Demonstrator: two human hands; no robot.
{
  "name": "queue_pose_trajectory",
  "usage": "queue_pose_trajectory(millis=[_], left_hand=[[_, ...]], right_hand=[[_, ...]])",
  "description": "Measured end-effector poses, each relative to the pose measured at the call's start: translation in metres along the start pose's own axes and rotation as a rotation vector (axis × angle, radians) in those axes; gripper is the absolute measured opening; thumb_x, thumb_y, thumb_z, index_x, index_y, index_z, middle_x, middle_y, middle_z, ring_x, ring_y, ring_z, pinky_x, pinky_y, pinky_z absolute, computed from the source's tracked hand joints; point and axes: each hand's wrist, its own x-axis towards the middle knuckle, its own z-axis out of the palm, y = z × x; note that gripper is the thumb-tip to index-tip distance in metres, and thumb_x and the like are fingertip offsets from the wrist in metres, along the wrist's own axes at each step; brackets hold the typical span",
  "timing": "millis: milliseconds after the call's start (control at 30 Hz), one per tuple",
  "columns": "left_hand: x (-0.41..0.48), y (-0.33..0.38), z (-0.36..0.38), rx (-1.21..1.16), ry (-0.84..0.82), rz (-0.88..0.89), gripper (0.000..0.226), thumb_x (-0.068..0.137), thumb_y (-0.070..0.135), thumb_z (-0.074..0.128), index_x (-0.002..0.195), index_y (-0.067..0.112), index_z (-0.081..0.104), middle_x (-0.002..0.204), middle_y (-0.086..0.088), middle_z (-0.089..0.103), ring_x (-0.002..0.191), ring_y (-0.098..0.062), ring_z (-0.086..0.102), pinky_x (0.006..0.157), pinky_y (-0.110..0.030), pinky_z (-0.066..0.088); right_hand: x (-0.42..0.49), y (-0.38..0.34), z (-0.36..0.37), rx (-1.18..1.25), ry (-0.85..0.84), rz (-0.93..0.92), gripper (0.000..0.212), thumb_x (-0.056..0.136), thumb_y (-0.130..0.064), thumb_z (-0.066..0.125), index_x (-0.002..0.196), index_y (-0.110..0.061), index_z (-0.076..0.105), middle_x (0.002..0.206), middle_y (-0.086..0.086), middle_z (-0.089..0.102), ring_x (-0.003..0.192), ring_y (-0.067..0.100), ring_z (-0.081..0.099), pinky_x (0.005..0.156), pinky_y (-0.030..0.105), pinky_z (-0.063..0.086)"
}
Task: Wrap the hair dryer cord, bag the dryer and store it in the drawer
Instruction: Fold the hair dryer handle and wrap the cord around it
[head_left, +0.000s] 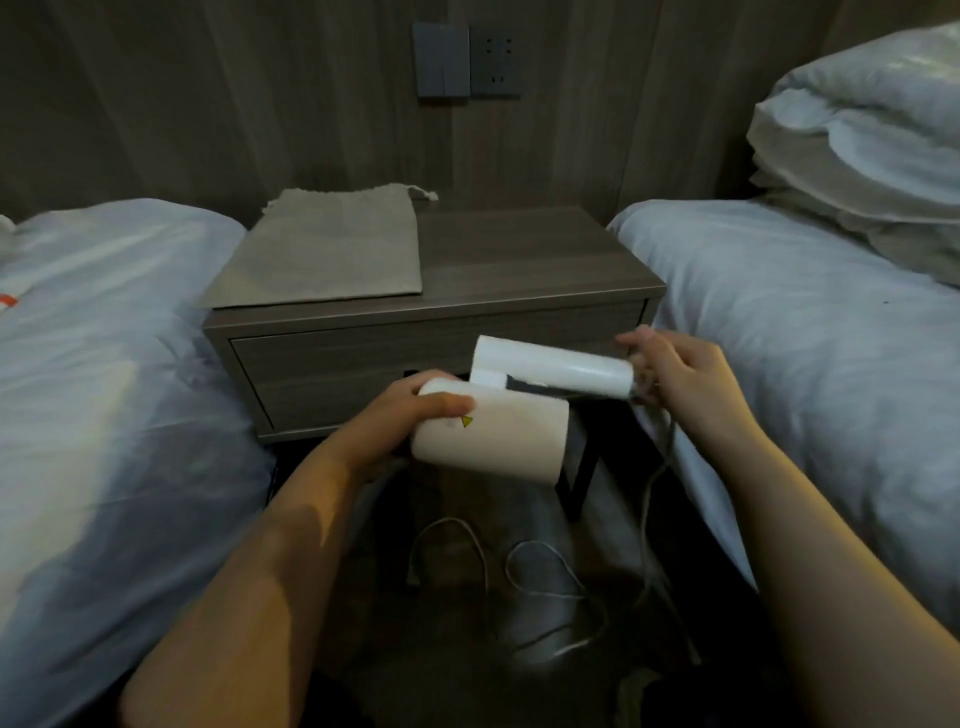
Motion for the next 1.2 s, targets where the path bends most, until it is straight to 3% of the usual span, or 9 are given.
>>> queue_pose_trajectory(millis=[133,267,400,533,633,867,967,1033,1200], left_hand=[[0.000,0.001,0.000,-0.270,0.104,-0.164,0.016,0.083,0.039,0.055,0.089,0.024,0.058,0.082,-0.007,0.058,0.069,-0.024,0.059,0.053,-0.026,0.049],[0.001,0.002,0.009,-0.454,0.137,-0.261,0.019,0.082,0.045,0.053,0.092,0.028,0.057,0.083,-0.013,0.062,0.059,-0.033,0.065,0.049,-0.027,0.052],[-0.001,0.007,0.024,-0.592,0.082,-0.337,0.033,0.082,0.050,0.051,0.092,0.021,0.062,0.073,-0.014,0.068,0.056,-0.032,0.065,0.051,-0.025,0.052],[-0.004,0.010,0.033,-0.707,0.090,-0.351,0.038,0.082,0.051,0.053,0.093,0.017,0.064,0.071,-0.015,0.069,0.062,-0.032,0.064,0.053,-0.026,0.053],[-0.002,0.013,0.033,-0.728,0.184,-0.358,0.039,0.081,0.050,0.056,0.103,0.018,0.061,0.083,-0.016,0.068,0.068,-0.033,0.063,0.050,-0.029,0.055],[0.000,0.017,0.031,-0.714,0.401,-0.210,0.038,0.081,0.046,0.062,0.108,0.020,0.055,0.103,-0.013,0.063,0.086,-0.032,0.064,0.058,-0.035,0.053],[-0.001,0.013,0.033,-0.571,0.501,-0.133,0.039,0.080,0.042,0.066,0.111,0.020,0.056,0.105,-0.007,0.061,0.096,-0.028,0.062,0.064,-0.036,0.054],[-0.001,0.012,0.036,-0.445,0.551,-0.065,0.040,0.079,0.038,0.068,0.112,0.018,0.057,0.103,-0.004,0.061,0.090,-0.022,0.062,0.065,-0.036,0.055],[0.000,0.008,0.038,-0.117,0.583,0.065,0.033,0.075,0.032,0.073,0.102,0.023,0.057,0.095,0.006,0.057,0.087,-0.011,0.057,0.075,-0.035,0.054]], right_hand=[[0.009,0.015,0.000,0.163,-0.009,0.089,0.022,0.096,-0.018,0.046,0.097,-0.007,0.065,0.072,0.009,0.064,0.055,0.004,0.061,0.059,0.016,0.050],[0.017,0.036,0.013,-0.050,0.130,-0.039,0.018,0.096,-0.009,0.045,0.101,-0.013,0.062,0.065,0.000,0.058,0.059,0.010,0.056,0.068,0.029,0.045],[0.012,0.047,0.036,-0.125,0.123,0.001,0.020,0.099,-0.014,0.036,0.103,-0.015,0.056,0.059,0.001,0.056,0.054,0.014,0.051,0.061,0.030,0.042],[0.001,0.055,0.063,-0.212,-0.022,0.051,0.021,0.100,-0.019,0.033,0.087,-0.027,0.047,0.055,0.002,0.058,0.041,0.005,0.054,0.058,0.031,0.045],[-0.006,0.056,0.070,-0.265,-0.190,0.122,0.015,0.099,-0.023,0.035,0.105,-0.019,0.048,0.066,0.009,0.062,0.044,0.013,0.055,0.057,0.034,0.051],[-0.036,0.024,0.069,-0.807,-0.811,0.047,0.072,0.091,-0.020,0.049,0.149,-0.016,0.007,0.135,0.020,0.049,0.114,0.034,0.055,0.080,0.029,0.039],[-0.044,-0.001,0.065,-0.896,-0.893,-0.049,0.055,0.091,-0.018,0.049,0.142,-0.012,0.030,0.138,0.017,0.044,0.122,0.033,0.048,0.090,0.031,0.039],[-0.044,-0.014,0.060,-0.947,-0.900,-0.097,0.043,0.089,-0.010,0.049,0.132,-0.011,0.043,0.127,0.015,0.053,0.115,0.030,0.053,0.082,0.029,0.039],[-0.041,-0.023,0.043,-0.927,-0.728,-0.217,0.026,0.093,-0.019,0.047,0.113,-0.023,0.063,0.106,0.004,0.068,0.098,0.020,0.063,0.086,0.037,0.051]])
